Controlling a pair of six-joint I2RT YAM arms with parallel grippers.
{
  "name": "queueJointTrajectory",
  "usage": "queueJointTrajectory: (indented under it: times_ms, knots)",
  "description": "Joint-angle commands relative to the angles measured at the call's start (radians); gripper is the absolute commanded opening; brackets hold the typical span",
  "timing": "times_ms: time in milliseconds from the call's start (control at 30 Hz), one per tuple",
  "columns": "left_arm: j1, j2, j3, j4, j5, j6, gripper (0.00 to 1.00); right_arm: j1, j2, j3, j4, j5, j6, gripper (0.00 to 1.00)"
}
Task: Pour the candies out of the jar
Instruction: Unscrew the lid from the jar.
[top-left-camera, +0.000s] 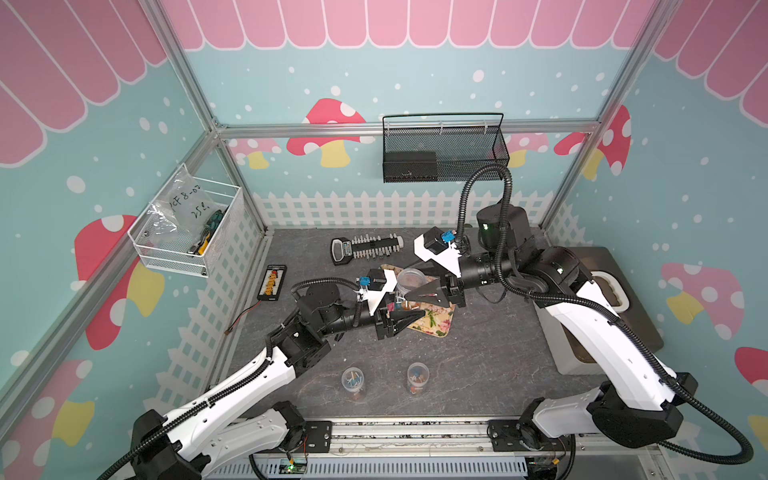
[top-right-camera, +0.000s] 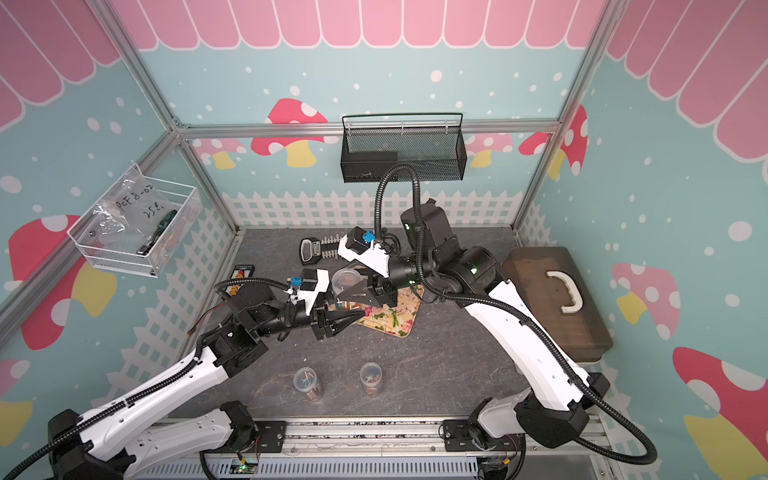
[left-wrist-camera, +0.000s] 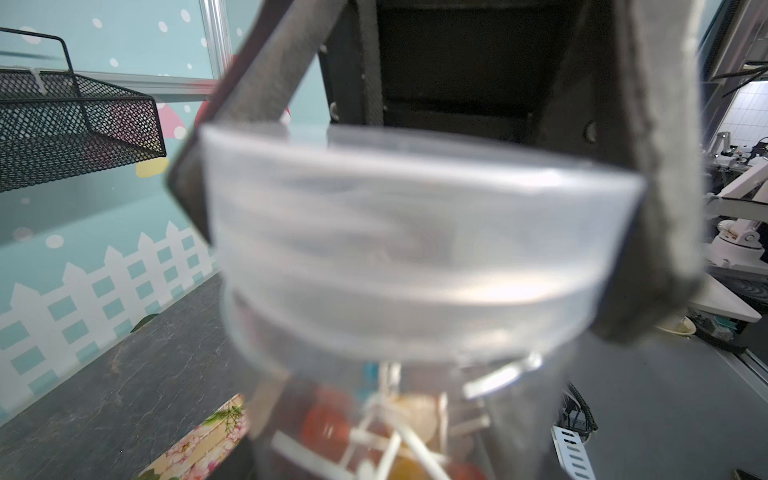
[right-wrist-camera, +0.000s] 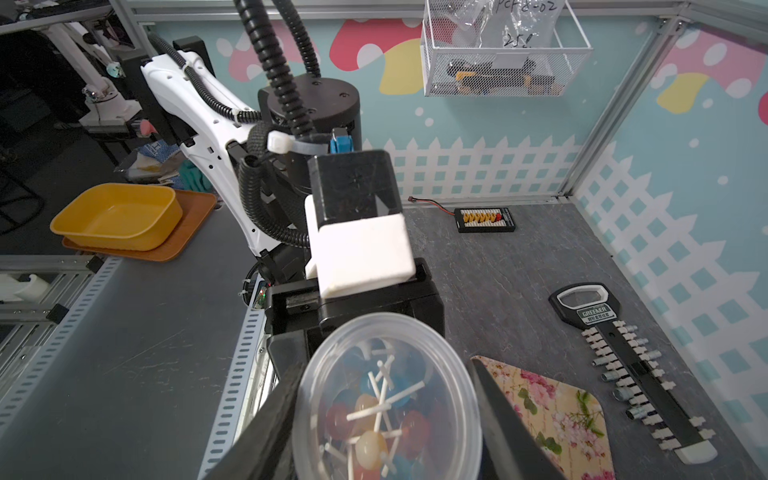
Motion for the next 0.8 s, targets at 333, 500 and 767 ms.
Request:
queueJointTrajectory:
  times_ms: [333,500,767]
  knots:
    - [0.012,0.005,-0.002,-0.063,-0.027,-0.063,0.41,-0.003,-0.049,0.001,0.051,-0.028,-0.021,0.82]
    - [0.012,0.006,-0.002,-0.06,-0.031,-0.065,0.41,-0.002,-0.1,-0.043,0.099,0.031,0.063,0.85]
    - [0.012,0.007,-0.002,-0.067,-0.038,-0.06,0.41,-0.001,-0.127,-0.066,0.158,0.174,0.339,0.84]
